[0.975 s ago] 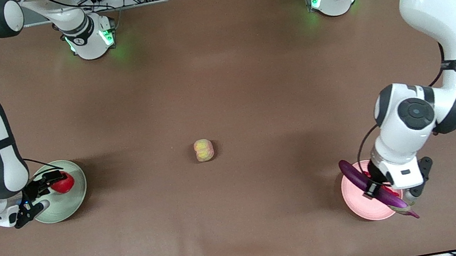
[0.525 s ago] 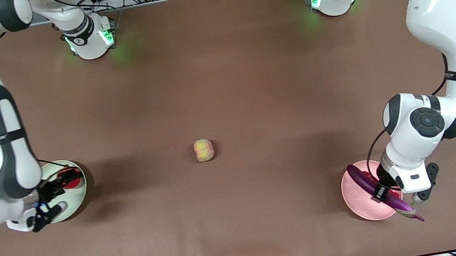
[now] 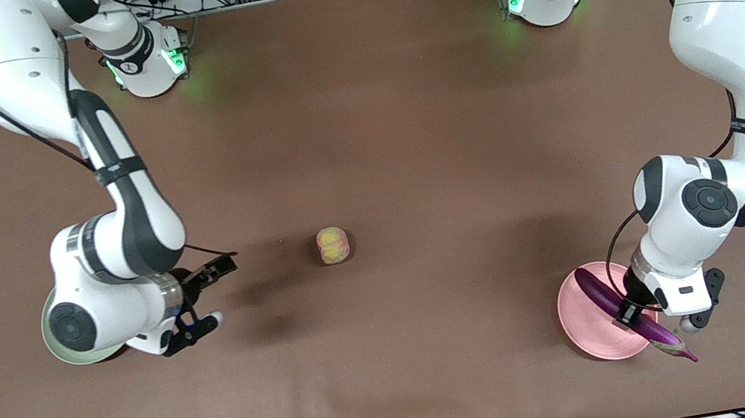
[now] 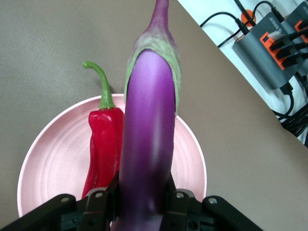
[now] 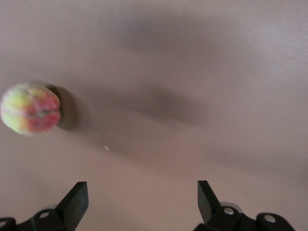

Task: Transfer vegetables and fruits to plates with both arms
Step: 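Lower the eggplant onto the pink plate while the right gripper grasps the peach, then release the eggplant with the left gripper while the right gripper lifts the peach, then withdraw the left gripper while the right gripper places the peach on the green plate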

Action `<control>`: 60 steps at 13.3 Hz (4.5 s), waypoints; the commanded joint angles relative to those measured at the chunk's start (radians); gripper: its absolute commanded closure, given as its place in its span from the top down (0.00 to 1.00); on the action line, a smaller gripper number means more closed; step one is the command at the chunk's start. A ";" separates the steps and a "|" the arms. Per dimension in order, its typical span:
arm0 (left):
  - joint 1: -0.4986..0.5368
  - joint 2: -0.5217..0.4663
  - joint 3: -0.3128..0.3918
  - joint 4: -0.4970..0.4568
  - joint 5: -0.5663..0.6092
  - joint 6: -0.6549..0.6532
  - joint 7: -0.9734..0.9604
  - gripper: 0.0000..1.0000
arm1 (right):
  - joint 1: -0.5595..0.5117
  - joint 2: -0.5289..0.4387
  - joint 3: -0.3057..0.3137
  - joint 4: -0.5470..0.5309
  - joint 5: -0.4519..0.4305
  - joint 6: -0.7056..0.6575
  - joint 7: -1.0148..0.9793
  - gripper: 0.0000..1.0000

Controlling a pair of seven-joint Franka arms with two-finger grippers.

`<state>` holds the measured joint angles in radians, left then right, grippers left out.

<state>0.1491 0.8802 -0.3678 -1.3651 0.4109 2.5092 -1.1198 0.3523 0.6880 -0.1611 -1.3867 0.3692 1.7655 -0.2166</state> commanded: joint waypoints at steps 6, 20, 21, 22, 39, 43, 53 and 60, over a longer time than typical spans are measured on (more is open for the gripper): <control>0.012 -0.004 -0.013 -0.035 -0.017 -0.001 0.028 0.00 | 0.258 0.024 -0.012 -0.029 0.004 0.267 0.408 1.00; -0.017 0.017 -0.022 -0.020 -0.127 0.002 0.196 0.14 | 0.413 0.097 -0.015 -0.064 -0.187 0.407 0.651 1.00; -0.016 0.017 -0.022 -0.019 -0.127 0.002 0.196 0.22 | 0.410 0.090 -0.017 -0.063 -0.187 0.404 0.649 1.00; -0.014 0.017 -0.020 -0.019 -0.129 0.002 0.196 0.27 | 0.406 0.084 -0.018 -0.060 -0.187 0.391 0.649 1.00; -0.002 -0.041 -0.023 -0.022 -0.164 -0.027 0.192 1.00 | 0.398 0.099 -0.021 -0.095 -0.296 0.391 0.655 0.37; 0.003 -0.215 -0.078 -0.020 -0.164 -0.338 0.195 1.00 | 0.311 0.044 -0.027 -0.086 -0.296 0.329 0.625 0.36; 0.046 -0.538 -0.114 -0.017 -0.210 -0.768 0.520 1.00 | -0.221 -0.039 -0.026 -0.091 -0.286 0.115 -0.262 0.37; 0.136 -0.702 -0.109 -0.020 -0.326 -0.952 0.692 1.00 | -0.457 0.002 -0.021 -0.084 -0.276 0.164 -0.694 0.42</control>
<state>0.2785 0.2404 -0.4787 -1.3506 0.1066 1.5757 -0.4784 -0.0833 0.6812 -0.2086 -1.4644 0.0953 1.9110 -0.8771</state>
